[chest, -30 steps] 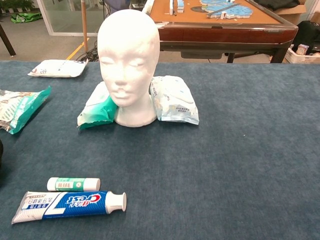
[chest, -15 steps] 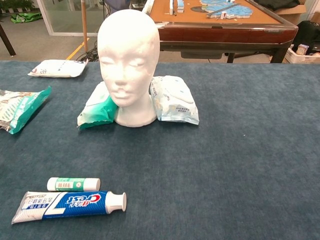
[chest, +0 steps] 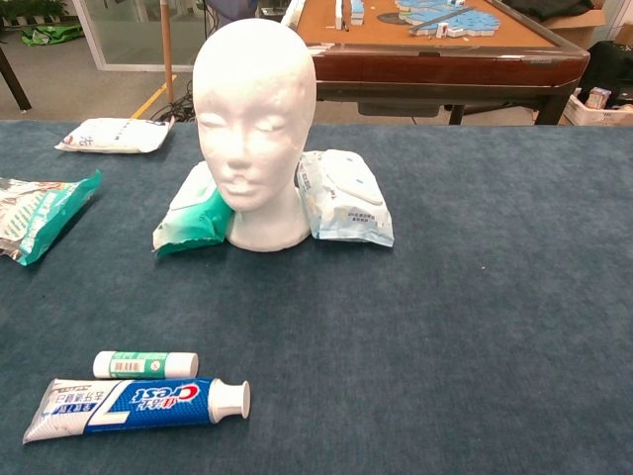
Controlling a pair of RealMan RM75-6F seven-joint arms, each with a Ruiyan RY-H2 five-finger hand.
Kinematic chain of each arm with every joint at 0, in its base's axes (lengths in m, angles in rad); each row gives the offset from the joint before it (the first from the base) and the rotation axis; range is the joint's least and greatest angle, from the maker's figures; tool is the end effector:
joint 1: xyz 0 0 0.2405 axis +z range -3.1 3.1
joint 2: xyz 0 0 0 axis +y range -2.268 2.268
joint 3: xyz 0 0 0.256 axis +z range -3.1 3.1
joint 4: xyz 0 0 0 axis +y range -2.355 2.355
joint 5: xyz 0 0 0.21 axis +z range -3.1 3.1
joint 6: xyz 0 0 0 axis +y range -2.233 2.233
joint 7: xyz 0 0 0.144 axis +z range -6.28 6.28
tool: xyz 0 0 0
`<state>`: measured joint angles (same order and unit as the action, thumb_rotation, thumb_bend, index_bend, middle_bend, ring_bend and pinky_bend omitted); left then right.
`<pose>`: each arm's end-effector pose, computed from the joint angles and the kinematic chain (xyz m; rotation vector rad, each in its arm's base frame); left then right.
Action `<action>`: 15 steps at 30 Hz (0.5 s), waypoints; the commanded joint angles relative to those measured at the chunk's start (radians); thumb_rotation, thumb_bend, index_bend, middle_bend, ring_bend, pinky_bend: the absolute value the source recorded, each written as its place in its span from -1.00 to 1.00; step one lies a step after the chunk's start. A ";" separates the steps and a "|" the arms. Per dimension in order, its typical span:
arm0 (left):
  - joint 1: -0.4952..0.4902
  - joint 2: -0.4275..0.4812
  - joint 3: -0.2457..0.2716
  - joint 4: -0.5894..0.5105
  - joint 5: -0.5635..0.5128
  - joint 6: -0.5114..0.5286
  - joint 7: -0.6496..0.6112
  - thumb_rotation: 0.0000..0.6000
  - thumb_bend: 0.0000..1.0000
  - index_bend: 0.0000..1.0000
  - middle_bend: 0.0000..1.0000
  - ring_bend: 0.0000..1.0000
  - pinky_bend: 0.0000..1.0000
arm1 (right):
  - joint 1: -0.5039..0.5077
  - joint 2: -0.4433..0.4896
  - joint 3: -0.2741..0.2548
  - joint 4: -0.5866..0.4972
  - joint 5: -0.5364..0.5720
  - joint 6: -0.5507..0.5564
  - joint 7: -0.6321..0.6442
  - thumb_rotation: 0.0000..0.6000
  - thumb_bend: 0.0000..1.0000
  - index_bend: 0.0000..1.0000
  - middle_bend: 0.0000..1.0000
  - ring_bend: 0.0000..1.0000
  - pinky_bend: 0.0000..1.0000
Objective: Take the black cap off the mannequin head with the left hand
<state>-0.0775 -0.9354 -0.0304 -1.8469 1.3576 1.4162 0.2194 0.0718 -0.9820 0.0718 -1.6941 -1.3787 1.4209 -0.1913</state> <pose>-0.3010 0.1699 0.1892 -1.3851 -0.9103 -0.6508 -0.3231 -0.1798 0.1968 1.3769 -0.8085 0.6346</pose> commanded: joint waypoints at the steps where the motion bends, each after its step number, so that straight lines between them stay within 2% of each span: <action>1: -0.020 -0.028 -0.011 0.020 0.083 0.018 -0.074 1.00 -0.56 -0.44 -0.43 -0.58 -0.32 | 0.001 -0.001 -0.003 -0.001 -0.005 -0.002 0.000 1.00 -1.00 -0.42 -0.36 -0.62 -0.24; 7: -0.034 -0.082 -0.011 0.114 0.195 0.061 -0.194 1.00 -0.56 -0.39 -0.39 -0.56 -0.27 | 0.002 -0.004 -0.007 -0.001 -0.008 -0.006 -0.004 1.00 -1.00 -0.42 -0.36 -0.62 -0.24; 15: -0.036 -0.113 0.011 0.203 0.225 0.055 -0.239 1.00 -0.56 -0.34 -0.36 -0.53 -0.23 | -0.005 -0.007 -0.015 -0.003 -0.023 0.006 -0.007 1.00 -1.00 -0.42 -0.36 -0.62 -0.24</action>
<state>-0.1112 -1.0462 -0.0237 -1.6487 1.5795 1.4767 -0.0160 0.0674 -0.9887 0.0576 -1.6967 -1.4007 1.4257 -0.1979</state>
